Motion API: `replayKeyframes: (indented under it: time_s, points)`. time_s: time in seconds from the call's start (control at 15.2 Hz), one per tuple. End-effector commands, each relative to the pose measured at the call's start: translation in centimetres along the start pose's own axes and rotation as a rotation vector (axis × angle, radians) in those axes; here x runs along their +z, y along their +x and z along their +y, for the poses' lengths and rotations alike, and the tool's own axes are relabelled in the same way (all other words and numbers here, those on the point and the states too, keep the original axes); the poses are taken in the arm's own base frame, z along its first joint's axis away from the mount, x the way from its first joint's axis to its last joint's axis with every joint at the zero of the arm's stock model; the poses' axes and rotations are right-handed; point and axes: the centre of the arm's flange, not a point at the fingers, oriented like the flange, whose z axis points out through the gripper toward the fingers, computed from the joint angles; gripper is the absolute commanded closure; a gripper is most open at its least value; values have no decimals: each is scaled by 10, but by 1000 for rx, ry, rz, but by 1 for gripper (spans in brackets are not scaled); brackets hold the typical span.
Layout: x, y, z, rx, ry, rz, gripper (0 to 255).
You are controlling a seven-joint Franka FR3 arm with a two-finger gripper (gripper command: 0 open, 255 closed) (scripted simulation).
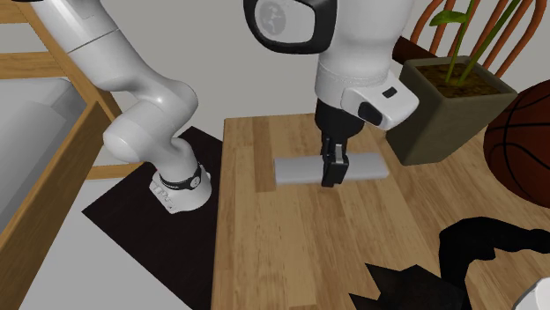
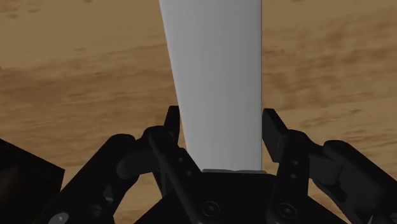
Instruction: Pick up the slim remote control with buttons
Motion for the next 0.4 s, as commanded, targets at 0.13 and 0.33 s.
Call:
replayKeyframes:
  time_s: [0.13,0.33]
  points:
    - [-22,1,0,0,0,0,255]
    - [-28,1,0,0,0,0,255]
